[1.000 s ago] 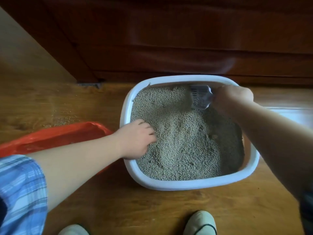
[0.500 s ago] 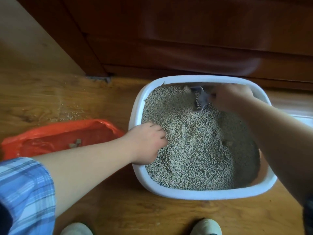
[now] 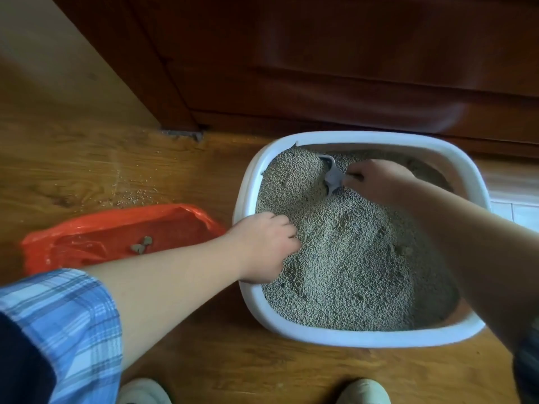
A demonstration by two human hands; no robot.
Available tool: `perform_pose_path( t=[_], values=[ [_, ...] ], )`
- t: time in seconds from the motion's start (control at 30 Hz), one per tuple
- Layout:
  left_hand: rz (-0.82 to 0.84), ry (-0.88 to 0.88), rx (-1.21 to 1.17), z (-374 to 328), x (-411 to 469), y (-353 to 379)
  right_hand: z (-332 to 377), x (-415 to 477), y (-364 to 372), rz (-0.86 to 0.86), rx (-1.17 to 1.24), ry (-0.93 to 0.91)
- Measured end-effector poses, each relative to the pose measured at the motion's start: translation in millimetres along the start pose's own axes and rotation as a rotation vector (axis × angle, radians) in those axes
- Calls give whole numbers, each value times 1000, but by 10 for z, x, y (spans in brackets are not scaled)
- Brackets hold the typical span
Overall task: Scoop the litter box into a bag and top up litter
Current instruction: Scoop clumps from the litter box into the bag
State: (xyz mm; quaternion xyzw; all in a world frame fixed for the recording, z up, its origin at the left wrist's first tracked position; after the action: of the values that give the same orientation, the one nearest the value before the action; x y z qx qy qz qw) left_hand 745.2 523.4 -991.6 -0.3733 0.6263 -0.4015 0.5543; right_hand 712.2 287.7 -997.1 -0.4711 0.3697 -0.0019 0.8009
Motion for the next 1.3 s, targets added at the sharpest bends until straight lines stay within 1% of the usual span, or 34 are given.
perform_pose_path(
  t=[0.1,0.13,0.2,0.23,0.3,0.33,0.43,0.5,0.57,0.63,0.87,0.97,1.03,1.1,1.17,1.23,1.3],
  values=[
    [9,-3,6,-2,-1,8,-50,-56,3,117,40,-14],
    [7,-3,5,-2,1,7,-87,-86,-34,170,21,1],
    [-10,-4,2,-2,2,4,-203,-150,-132,244,-67,53],
    [-15,-3,6,-2,1,8,-283,-165,-199,243,-147,79],
    [-16,-3,8,6,0,21,-386,-199,-365,184,-331,130],
    [-15,-3,2,9,-1,19,-430,-206,-426,149,-355,158],
    [7,-1,-2,5,-6,11,-460,-232,-537,71,-311,288],
    [27,-3,-5,6,-11,7,-393,-233,-614,-18,-321,382],
    [21,-7,-11,12,-14,-2,-300,-198,-615,-74,-351,412],
    [7,-6,-9,15,-17,-1,-188,-133,-581,-102,-371,372],
    [16,-10,-13,8,-19,-36,186,58,-311,-168,-406,84],
    [17,-15,-14,15,-21,-45,345,44,-260,-200,-322,-80],
    [23,-14,-10,17,-20,-39,424,-9,-202,-188,-246,-202],
    [20,-17,-9,14,-19,-44,443,-86,-178,-167,-221,-276],
    [13,-23,-8,10,-21,-46,357,-147,-222,-95,-231,-275],
    [10,-25,-7,9,-23,-39,192,-237,-308,5,-278,-205],
    [-5,-29,-10,7,-19,-26,-5,-328,-435,60,-305,-120]
  ],
)
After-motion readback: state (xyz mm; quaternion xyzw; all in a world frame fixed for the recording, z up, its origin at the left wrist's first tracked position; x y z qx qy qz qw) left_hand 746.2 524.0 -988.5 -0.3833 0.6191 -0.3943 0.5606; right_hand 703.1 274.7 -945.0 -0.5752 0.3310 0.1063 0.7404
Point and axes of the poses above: each hand's wrist, its own x-axis towards the middle knuckle, its own y-axis out of the palm, z = x × y, the point moved 5 cm from there along x, towards the middle knuckle, and after that the axes turned 12 degrees about x, right-handed, at the moved point
